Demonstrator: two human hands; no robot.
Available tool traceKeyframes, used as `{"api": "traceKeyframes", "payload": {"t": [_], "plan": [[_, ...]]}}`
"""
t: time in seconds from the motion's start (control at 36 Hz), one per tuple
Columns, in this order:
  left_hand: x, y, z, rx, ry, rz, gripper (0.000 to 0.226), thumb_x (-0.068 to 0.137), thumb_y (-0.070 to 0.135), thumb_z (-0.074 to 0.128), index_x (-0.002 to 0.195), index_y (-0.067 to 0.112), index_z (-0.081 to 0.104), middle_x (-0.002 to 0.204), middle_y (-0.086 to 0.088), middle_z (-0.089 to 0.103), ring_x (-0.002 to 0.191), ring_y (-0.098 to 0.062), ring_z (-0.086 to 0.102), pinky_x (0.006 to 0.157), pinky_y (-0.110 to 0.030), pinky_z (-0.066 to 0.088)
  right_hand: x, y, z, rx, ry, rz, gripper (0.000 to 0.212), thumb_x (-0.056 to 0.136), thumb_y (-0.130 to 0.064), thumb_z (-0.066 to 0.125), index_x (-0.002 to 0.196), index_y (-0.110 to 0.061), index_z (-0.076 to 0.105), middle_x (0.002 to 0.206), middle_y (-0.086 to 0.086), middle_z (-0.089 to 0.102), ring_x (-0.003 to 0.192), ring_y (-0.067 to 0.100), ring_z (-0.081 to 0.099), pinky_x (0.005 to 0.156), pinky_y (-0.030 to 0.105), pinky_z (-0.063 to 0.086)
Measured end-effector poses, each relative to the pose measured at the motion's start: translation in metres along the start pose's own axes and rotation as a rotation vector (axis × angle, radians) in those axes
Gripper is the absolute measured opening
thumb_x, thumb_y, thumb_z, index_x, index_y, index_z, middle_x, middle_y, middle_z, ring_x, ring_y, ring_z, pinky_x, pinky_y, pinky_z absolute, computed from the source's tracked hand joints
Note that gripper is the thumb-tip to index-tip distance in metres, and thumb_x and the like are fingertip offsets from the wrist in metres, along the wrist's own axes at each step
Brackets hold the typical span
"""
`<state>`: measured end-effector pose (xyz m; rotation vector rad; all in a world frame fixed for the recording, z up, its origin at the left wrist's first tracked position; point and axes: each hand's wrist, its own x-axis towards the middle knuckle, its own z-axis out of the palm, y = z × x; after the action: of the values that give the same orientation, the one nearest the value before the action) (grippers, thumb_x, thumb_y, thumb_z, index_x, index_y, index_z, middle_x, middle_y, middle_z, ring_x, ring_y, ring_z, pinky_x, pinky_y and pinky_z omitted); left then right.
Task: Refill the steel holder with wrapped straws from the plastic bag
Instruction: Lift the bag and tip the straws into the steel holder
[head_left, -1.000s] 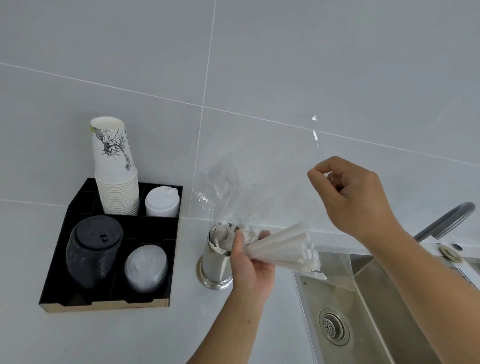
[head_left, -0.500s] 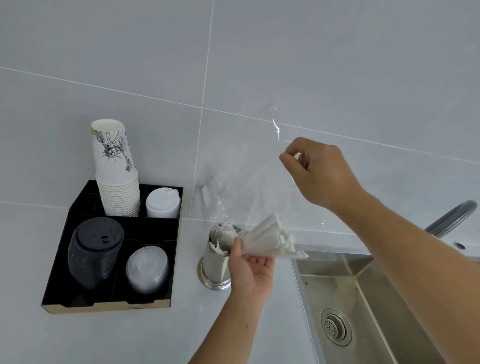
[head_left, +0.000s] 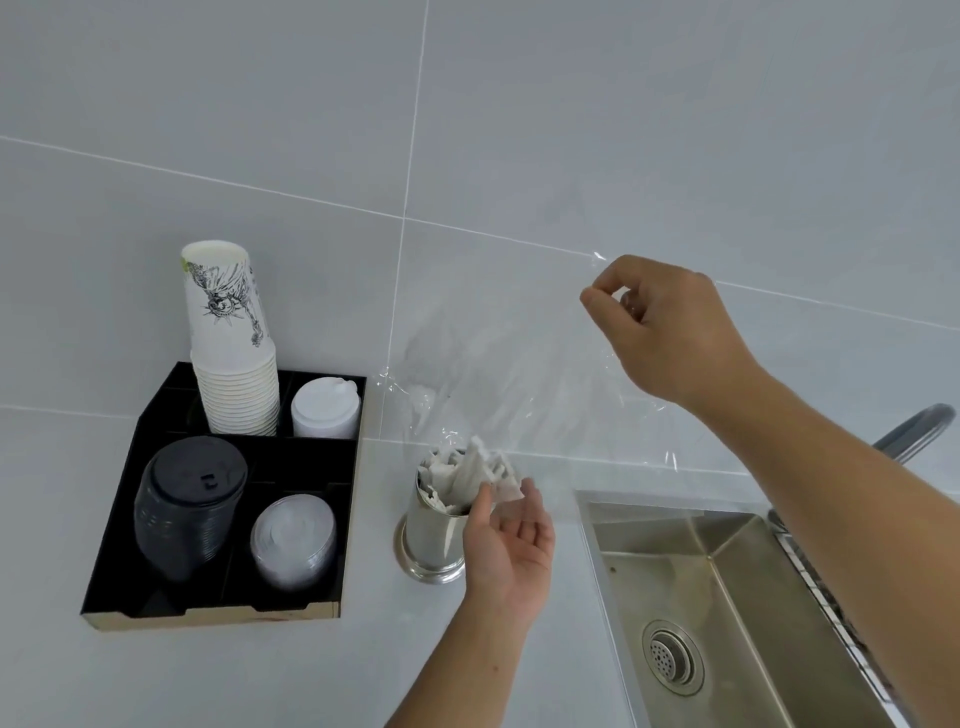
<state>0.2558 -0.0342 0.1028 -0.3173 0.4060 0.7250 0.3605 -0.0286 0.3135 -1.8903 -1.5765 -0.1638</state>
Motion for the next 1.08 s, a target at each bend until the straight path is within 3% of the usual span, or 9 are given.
{"api": "traceKeyframes", "payload": {"t": [0.14, 0.19, 0.33, 0.42, 0.56, 0.69, 0.78, 0.94, 1.08], "plan": [[0.005, 0.004, 0.004, 0.021, 0.033, 0.04, 0.026, 0.095, 0.028, 0.058, 0.105, 0.004, 0.059, 0.09, -0.012, 0.072, 0.079, -0.019, 0.07, 0.057, -0.024, 0.058, 0.005, 0.004, 0.013, -0.037, -0.033, 0.015, 0.018, 0.092, -0.028, 0.055, 0.079, -0.02, 0.063, 0.044, -0.003, 0.048, 0.043, 0.013, 0.043, 0.048, 0.023, 0.037], [0.007, 0.005, 0.004, 0.029, 0.049, 0.056, 0.027, 0.095, 0.028, 0.057, 0.108, 0.004, 0.059, 0.09, -0.012, 0.072, 0.077, -0.02, 0.072, 0.062, -0.026, 0.06, 0.008, 0.003, 0.017, -0.06, -0.049, 0.012, 0.017, 0.093, -0.028, 0.055, 0.081, -0.019, 0.063, 0.043, -0.003, 0.049, 0.044, 0.014, 0.045, 0.047, 0.018, 0.036], [0.006, 0.004, -0.001, 0.06, 0.052, 0.052, 0.029, 0.095, 0.029, 0.058, 0.107, 0.002, 0.061, 0.085, -0.012, 0.076, 0.072, -0.02, 0.074, 0.063, -0.028, 0.06, 0.02, -0.005, 0.006, -0.04, -0.036, 0.004, 0.019, 0.092, -0.031, 0.056, 0.074, -0.026, 0.059, 0.04, -0.018, 0.052, 0.041, 0.009, 0.046, 0.043, 0.012, 0.034], [0.005, 0.002, -0.004, 0.084, 0.044, 0.045, 0.031, 0.095, 0.031, 0.057, 0.104, 0.001, 0.062, 0.091, -0.012, 0.076, 0.077, -0.021, 0.074, 0.064, -0.03, 0.06, 0.027, -0.012, -0.008, -0.014, -0.021, -0.009, 0.018, 0.092, -0.031, 0.058, 0.075, -0.024, 0.061, 0.038, -0.006, 0.048, 0.037, 0.01, 0.044, 0.04, 0.012, 0.035], [0.005, 0.0, -0.002, 0.103, 0.046, 0.049, 0.032, 0.094, 0.031, 0.057, 0.101, 0.001, 0.064, 0.101, -0.014, 0.075, 0.084, -0.022, 0.073, 0.065, -0.031, 0.06, 0.032, -0.024, -0.03, 0.045, -0.03, -0.007, 0.017, 0.092, -0.028, 0.056, 0.076, -0.021, 0.062, 0.035, -0.012, 0.049, 0.032, 0.008, 0.045, 0.036, 0.011, 0.034], [0.002, -0.003, 0.003, 0.123, 0.042, 0.057, 0.025, 0.093, 0.026, 0.059, 0.101, 0.003, 0.065, 0.095, -0.011, 0.075, 0.093, -0.021, 0.069, 0.079, -0.032, 0.054, 0.027, -0.026, -0.04, 0.043, -0.028, -0.018, 0.02, 0.091, -0.028, 0.055, 0.072, -0.024, 0.059, 0.034, -0.01, 0.046, 0.032, 0.011, 0.041, 0.036, 0.014, 0.034], [0.0, -0.004, 0.001, 0.139, 0.027, 0.059, 0.027, 0.093, 0.026, 0.059, 0.108, 0.004, 0.064, 0.095, -0.01, 0.075, 0.09, -0.02, 0.071, 0.077, -0.031, 0.055, 0.021, -0.026, -0.049, 0.045, -0.006, -0.015, 0.02, 0.09, -0.028, 0.056, 0.072, -0.023, 0.06, 0.034, -0.009, 0.044, 0.033, 0.012, 0.039, 0.036, 0.013, 0.032], [-0.001, -0.003, -0.001, 0.145, 0.029, 0.088, 0.023, 0.096, 0.025, 0.057, 0.103, 0.004, 0.063, 0.088, -0.01, 0.077, 0.091, -0.019, 0.07, 0.065, -0.029, 0.061, 0.012, -0.022, -0.055, 0.055, 0.018, 0.004, 0.019, 0.09, -0.029, 0.057, 0.073, -0.023, 0.061, 0.035, -0.01, 0.043, 0.034, 0.012, 0.037, 0.036, 0.015, 0.033], [-0.006, -0.006, -0.001, 0.151, 0.019, 0.101, 0.027, 0.096, 0.027, 0.056, 0.107, 0.003, 0.062, 0.088, -0.01, 0.077, 0.078, -0.019, 0.075, 0.063, -0.029, 0.061, 0.003, -0.018, -0.06, 0.053, 0.026, 0.02, 0.02, 0.091, -0.029, 0.056, 0.071, -0.025, 0.058, 0.035, -0.013, 0.046, 0.034, 0.009, 0.042, 0.037, 0.015, 0.033]]}}
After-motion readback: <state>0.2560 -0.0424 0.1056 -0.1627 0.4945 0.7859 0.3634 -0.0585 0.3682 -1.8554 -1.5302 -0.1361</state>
